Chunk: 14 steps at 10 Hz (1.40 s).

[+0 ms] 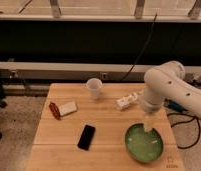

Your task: Push the eraser across the table

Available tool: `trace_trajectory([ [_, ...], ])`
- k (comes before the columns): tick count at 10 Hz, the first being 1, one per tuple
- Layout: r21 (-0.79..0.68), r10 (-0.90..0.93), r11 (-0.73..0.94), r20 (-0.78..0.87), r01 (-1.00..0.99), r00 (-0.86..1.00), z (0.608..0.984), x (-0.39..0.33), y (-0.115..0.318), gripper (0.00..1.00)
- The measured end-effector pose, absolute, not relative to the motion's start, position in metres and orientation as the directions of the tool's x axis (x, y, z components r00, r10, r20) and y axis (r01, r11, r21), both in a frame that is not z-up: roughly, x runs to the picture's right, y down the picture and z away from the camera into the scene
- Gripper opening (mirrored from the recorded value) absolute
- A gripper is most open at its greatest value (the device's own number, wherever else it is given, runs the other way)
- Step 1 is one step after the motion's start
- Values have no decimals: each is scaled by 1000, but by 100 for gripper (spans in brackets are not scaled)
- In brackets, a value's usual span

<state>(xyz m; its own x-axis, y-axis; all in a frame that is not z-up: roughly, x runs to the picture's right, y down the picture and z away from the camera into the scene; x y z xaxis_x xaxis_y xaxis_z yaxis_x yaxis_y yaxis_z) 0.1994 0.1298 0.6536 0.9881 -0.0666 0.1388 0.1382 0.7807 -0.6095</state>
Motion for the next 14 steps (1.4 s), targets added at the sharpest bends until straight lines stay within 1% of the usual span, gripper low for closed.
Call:
trace_trajectory([
  [14, -617, -87, 768, 171, 175, 981, 655, 180, 142, 80],
])
